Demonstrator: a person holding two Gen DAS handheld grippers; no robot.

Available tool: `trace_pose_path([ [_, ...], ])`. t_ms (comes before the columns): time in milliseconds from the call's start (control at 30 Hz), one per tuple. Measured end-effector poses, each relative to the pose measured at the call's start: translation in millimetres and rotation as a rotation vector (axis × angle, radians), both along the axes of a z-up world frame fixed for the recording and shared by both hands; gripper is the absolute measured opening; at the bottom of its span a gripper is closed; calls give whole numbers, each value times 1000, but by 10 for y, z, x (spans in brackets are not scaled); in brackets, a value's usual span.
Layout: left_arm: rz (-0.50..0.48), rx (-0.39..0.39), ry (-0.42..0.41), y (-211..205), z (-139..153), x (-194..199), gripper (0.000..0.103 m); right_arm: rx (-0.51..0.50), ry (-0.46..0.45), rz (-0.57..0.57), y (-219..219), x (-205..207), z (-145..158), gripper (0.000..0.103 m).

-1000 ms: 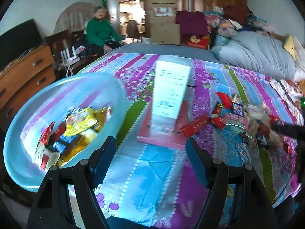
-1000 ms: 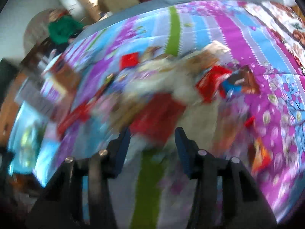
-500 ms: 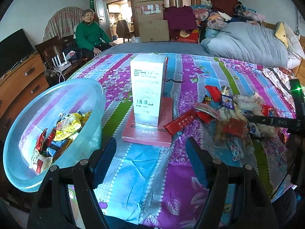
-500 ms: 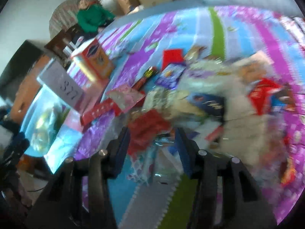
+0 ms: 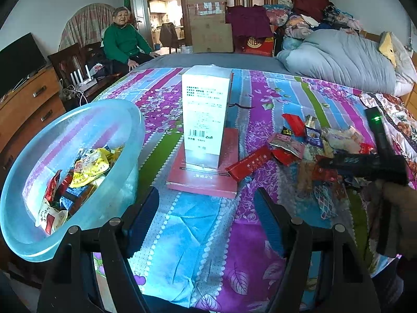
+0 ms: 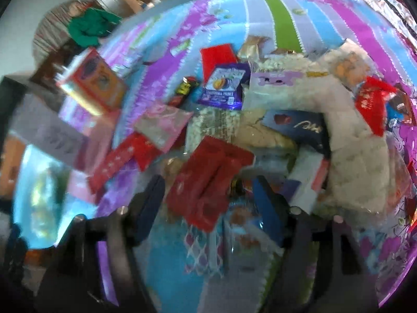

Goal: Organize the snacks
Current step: 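Reach the right tool into the snack pile while the left tool moves toward it, then grasp a red packet with the right tool while the left tool grasps a clear cookie packet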

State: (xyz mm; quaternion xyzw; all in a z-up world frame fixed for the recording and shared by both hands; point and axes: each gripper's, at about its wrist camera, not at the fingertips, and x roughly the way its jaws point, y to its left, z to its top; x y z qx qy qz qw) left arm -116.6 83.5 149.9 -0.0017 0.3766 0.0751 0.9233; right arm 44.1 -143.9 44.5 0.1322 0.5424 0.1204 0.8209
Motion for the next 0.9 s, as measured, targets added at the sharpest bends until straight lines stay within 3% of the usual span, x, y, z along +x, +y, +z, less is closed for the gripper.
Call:
trace_pose_path([
  [67,3,-11,0,13,-6,29,76,-54,-18,7,70,22,-28,65],
  [167,-11,-7,2,-8,-16,49,76,-60,-42,9,15,-10,-3,40],
  [300,-27,-11,13,-50,-63,92,76,-19,-100,30,-112,-133,158,28],
  [433,-88,-42,21,-228,-122,186,76,30,-191,86,-235,-392,448,27],
  [533,-189,-147,46,-394,-238,335,76,96,-198,125,-354,-658,519,27],
  [633,-273,-232,88,-567,-443,579,75,191,-136,117,-540,-919,341,27],
  [667,-296,-258,115,-628,-547,693,67,205,-109,108,-603,-983,256,27],
  [733,-329,-305,171,-743,-743,912,61,206,-58,86,-716,-1093,75,27],
  [900,-331,-299,208,-929,-1027,1219,61,257,27,68,-813,-1124,-219,29],
])
